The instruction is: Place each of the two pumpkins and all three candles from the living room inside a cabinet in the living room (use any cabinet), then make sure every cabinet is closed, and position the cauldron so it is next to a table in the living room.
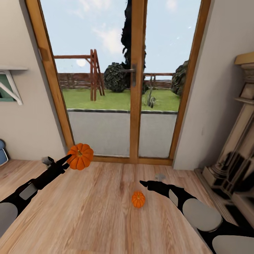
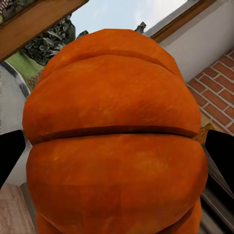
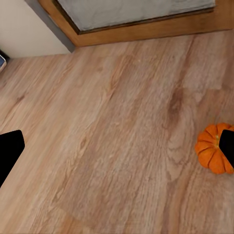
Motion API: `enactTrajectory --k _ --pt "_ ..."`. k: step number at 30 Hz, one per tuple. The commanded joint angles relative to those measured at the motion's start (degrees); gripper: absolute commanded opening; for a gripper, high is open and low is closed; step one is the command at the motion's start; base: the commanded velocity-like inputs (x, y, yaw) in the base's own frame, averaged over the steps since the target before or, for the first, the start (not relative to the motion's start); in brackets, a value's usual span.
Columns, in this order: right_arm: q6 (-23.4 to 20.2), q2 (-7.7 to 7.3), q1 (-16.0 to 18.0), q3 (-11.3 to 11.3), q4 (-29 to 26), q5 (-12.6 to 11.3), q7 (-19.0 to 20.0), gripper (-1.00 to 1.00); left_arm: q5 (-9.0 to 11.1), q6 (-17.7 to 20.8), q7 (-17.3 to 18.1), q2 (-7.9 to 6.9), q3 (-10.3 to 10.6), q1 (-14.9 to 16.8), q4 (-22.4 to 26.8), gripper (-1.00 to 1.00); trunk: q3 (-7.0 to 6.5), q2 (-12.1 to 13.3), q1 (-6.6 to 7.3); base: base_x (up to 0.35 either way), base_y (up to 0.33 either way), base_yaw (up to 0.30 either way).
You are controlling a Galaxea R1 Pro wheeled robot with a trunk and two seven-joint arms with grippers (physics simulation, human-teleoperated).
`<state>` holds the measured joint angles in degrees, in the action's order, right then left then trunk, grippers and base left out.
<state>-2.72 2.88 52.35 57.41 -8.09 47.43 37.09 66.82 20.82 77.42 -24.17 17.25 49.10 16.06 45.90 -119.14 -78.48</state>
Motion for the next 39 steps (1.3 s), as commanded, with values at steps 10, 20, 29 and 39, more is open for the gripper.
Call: enactTrajectory --k 10,20,29,39 --pt "-0.05 -0.07 0.0 0.06 -0.01 -0.03 0.0 1.0 0.06 -0.08 0.08 0.0 -0.37 0.03 0.03 -1.0 0.0 0.0 0.0 0.294 0.0 0.0" --pt "0.0 -0.07 -0.03 0.07 -0.25 -0.22 -0.3 1.0 -0.02 -0.02 0.1 0.0 -0.37 -0.01 0.03 -1.0 0.0 0.0 0.0 0.096 -0.082 0.0" --pt "0.58 -0.45 0.01 0.15 -0.26 -0.29 -0.44 1.0 0.04 -0.08 0.16 0.0 -0.37 0.03 0.03 -1.0 0.0 0.0 0.0 0.22 -0.171 0.0" --pt "-0.04 -0.49 0.0 0.25 0.0 -0.49 -0.35 1.0 0.08 -0.08 0.28 0.02 -0.37 -0.05 0.03 -1.0 0.53 -1.2 -0.66 0.007 -0.003 0.0"
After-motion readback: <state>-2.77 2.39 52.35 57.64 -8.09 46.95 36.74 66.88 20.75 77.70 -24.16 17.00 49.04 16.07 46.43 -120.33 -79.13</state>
